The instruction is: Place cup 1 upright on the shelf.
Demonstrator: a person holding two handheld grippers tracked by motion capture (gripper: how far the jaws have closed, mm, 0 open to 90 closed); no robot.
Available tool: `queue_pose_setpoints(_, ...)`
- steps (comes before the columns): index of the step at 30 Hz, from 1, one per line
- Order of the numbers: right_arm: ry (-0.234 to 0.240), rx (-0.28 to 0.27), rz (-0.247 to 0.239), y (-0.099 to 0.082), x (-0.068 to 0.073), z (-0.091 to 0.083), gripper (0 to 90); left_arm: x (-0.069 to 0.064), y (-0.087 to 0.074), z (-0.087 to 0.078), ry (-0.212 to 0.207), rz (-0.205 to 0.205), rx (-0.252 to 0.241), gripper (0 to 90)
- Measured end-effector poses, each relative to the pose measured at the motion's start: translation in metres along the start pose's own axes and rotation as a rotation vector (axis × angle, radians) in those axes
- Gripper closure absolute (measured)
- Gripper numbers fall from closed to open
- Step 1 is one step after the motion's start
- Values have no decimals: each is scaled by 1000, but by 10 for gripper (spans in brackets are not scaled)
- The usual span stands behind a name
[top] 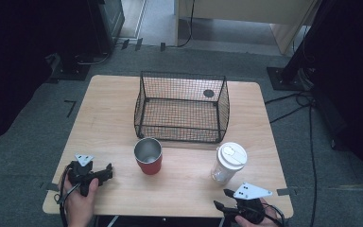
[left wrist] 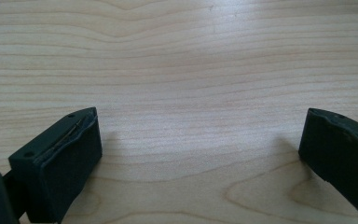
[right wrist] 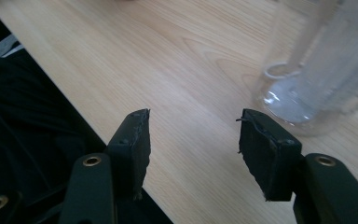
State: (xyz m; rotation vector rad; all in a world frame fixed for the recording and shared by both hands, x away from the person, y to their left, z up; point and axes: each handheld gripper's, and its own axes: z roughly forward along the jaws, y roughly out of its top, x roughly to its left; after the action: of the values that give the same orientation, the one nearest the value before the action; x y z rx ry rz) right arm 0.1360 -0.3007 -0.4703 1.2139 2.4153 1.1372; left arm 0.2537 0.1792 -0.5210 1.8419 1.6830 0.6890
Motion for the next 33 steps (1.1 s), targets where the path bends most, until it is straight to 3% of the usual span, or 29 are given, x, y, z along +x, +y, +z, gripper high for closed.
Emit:
queue_pose_setpoints(11, 47, -13, -52, 21, 22, 11, 427, 0, 0, 0, 0, 0, 0, 0)
queue_pose_setpoints(24, 66, -31, -88, 40, 39, 26, 380, 0, 0, 0, 0, 0, 0, 0)
queue_pose_setpoints(33, 95, -66, -72, 58, 49, 37, 309, 0, 0, 0, 0, 0, 0, 0)
